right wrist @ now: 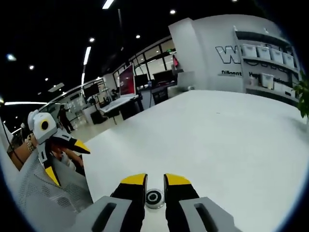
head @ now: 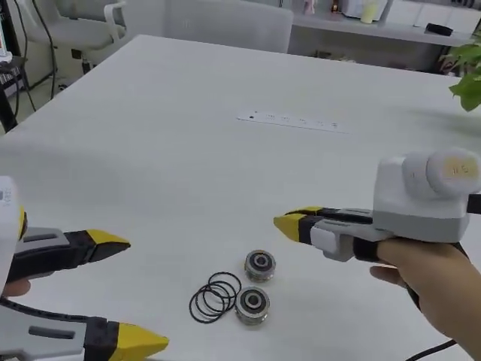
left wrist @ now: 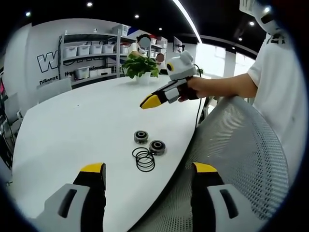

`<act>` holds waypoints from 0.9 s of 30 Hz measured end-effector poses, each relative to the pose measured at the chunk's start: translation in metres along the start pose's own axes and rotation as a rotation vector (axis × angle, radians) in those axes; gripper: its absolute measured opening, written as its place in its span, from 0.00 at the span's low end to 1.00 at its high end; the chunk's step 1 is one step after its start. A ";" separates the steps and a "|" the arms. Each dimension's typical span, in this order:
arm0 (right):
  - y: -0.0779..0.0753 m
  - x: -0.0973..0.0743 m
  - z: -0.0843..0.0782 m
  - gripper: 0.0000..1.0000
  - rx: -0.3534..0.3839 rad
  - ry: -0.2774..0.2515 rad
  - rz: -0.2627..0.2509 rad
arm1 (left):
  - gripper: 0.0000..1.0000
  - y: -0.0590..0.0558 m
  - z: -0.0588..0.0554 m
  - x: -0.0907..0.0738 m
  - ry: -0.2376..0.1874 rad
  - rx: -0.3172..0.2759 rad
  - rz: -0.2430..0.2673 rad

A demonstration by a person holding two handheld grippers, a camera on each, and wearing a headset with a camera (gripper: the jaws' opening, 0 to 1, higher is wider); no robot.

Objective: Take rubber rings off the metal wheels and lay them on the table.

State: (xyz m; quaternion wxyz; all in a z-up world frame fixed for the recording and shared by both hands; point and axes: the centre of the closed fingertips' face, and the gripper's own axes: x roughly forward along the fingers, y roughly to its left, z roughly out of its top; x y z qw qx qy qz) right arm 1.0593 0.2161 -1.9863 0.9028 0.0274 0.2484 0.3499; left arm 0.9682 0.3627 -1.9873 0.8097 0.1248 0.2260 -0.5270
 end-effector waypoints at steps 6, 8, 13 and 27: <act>-0.004 -0.012 0.007 0.25 0.003 -0.024 -0.003 | 0.71 -0.001 0.000 0.000 0.005 0.015 -0.010; -0.004 -0.016 0.010 0.28 0.007 -0.035 -0.002 | 0.73 -0.001 0.001 -0.001 0.001 0.012 -0.011; -0.010 -0.026 0.009 0.32 -0.002 -0.032 -0.005 | 0.75 -0.001 0.004 -0.001 -0.002 0.027 -0.024; -0.013 -0.065 0.000 0.47 -0.055 -0.064 0.011 | 0.77 0.002 0.011 0.001 -0.007 0.058 -0.032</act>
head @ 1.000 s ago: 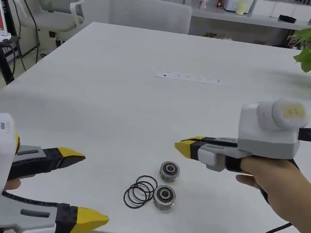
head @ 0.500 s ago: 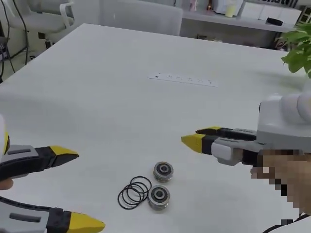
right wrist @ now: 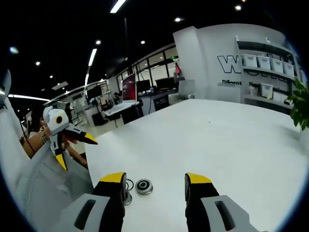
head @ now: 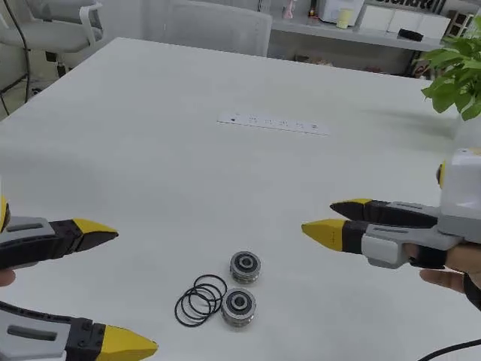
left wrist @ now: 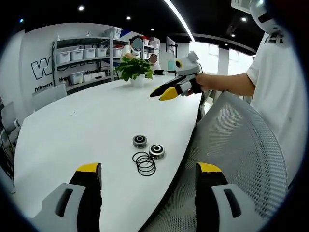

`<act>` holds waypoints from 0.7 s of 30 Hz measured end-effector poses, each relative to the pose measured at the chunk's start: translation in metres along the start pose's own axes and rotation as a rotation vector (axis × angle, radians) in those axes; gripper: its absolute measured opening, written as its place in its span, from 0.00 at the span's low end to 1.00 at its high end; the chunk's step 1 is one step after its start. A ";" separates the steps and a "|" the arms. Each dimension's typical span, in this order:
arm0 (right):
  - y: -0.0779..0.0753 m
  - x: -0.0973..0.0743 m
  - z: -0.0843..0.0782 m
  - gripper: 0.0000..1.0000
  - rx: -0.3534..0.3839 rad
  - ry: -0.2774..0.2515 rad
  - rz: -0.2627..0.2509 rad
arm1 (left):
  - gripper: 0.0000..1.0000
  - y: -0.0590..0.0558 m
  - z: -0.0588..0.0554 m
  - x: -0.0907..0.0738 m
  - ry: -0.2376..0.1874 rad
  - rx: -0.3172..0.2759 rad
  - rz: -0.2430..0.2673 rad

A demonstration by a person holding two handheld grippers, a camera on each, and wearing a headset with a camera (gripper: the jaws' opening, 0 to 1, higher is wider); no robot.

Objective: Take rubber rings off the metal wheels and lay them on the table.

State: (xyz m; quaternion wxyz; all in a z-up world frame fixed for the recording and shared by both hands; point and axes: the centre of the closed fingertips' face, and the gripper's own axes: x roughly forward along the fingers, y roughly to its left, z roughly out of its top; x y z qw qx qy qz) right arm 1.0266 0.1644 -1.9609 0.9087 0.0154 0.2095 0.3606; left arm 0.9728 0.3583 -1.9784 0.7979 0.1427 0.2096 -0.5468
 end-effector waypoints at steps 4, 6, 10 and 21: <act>0.000 -0.015 -0.006 0.50 0.034 -0.024 0.002 | 0.77 0.001 -0.003 -0.001 0.002 -0.006 -0.001; 0.000 -0.023 -0.011 0.52 0.036 -0.029 0.002 | 0.77 0.002 -0.005 -0.001 0.006 -0.012 0.002; -0.004 -0.035 -0.027 0.58 0.025 0.001 -0.026 | 0.77 0.005 -0.010 -0.001 0.009 -0.031 0.006; -0.006 -0.051 -0.062 0.70 0.066 0.073 -0.050 | 0.82 0.006 -0.023 -0.002 0.056 -0.050 0.003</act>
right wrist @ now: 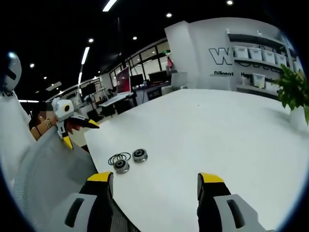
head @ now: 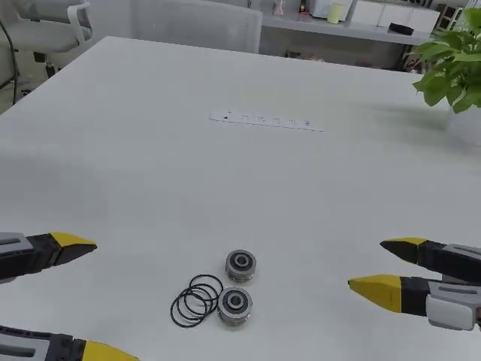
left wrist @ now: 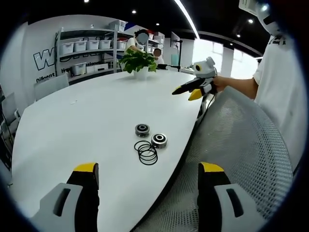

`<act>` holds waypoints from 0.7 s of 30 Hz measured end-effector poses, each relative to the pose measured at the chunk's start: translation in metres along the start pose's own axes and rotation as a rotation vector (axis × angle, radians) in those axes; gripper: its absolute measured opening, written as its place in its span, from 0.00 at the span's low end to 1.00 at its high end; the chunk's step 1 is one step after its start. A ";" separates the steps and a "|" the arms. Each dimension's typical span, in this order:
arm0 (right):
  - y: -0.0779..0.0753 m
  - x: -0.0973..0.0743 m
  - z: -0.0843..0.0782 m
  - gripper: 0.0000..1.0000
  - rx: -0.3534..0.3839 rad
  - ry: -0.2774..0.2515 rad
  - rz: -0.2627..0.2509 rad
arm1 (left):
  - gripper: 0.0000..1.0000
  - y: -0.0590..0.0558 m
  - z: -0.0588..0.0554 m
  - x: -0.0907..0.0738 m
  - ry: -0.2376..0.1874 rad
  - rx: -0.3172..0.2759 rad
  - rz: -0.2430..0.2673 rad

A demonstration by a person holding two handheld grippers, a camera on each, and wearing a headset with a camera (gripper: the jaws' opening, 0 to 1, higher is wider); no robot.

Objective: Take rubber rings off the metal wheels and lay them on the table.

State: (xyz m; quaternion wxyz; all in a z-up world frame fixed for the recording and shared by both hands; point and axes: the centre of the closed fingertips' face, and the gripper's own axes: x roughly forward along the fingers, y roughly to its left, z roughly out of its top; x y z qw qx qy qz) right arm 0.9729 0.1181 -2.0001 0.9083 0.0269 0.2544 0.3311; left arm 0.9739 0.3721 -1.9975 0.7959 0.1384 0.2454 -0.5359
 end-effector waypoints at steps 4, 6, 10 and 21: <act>0.002 0.000 -0.007 0.72 0.018 0.017 0.001 | 0.82 0.001 -0.002 0.000 -0.005 -0.019 0.002; 0.003 0.001 -0.011 0.72 0.016 0.030 -0.001 | 0.83 0.001 -0.002 0.000 -0.008 -0.028 -0.001; 0.006 0.003 -0.021 0.75 0.026 0.073 0.002 | 0.83 -0.003 -0.008 0.002 0.016 -0.039 -0.012; 0.015 0.006 -0.054 0.84 0.048 0.233 0.006 | 0.86 -0.007 -0.017 0.006 0.062 -0.075 -0.030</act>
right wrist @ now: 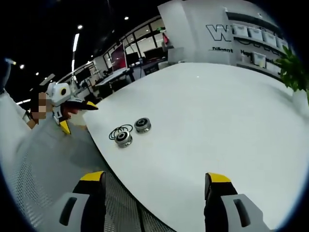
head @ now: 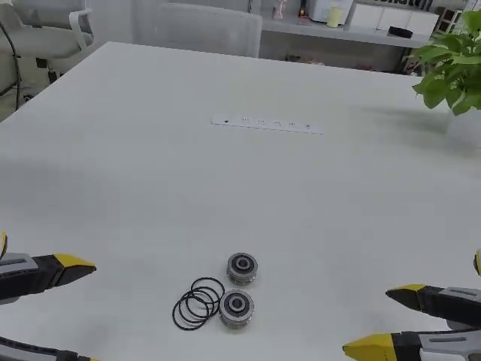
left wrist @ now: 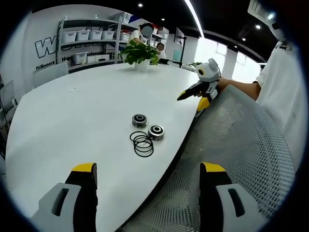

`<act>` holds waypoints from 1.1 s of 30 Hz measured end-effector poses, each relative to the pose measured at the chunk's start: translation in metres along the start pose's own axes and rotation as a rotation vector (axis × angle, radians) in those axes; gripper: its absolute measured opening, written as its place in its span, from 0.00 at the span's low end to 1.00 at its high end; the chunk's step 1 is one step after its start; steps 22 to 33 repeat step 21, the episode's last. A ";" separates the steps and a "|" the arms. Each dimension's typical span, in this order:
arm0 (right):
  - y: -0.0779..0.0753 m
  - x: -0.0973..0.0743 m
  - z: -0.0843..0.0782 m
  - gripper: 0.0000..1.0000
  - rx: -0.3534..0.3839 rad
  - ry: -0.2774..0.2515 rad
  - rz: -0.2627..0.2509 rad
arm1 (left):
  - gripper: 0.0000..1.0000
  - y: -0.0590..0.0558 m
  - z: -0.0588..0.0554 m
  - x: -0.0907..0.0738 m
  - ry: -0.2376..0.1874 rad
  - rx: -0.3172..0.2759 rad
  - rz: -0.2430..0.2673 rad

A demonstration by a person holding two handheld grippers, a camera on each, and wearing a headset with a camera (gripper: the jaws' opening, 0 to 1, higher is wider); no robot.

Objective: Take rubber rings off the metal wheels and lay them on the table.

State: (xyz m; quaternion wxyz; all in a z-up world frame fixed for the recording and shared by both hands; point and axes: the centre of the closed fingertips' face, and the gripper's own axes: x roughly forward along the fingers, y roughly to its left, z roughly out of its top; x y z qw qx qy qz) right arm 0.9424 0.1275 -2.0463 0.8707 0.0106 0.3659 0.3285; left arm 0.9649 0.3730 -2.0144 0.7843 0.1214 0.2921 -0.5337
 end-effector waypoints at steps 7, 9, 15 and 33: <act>0.002 0.005 -0.014 0.90 -0.063 0.086 0.000 | 0.87 -0.004 -0.002 0.003 0.014 -0.022 -0.016; 0.002 0.004 -0.017 0.89 -0.073 0.102 0.004 | 0.87 -0.003 -0.002 0.003 0.013 -0.025 -0.013; 0.001 0.004 -0.025 0.89 -0.092 0.142 0.006 | 0.82 -0.006 -0.004 0.004 0.034 -0.026 -0.011; 0.000 0.002 -0.026 0.86 -0.086 0.144 -0.003 | 0.82 -0.004 -0.006 0.004 0.045 -0.039 0.002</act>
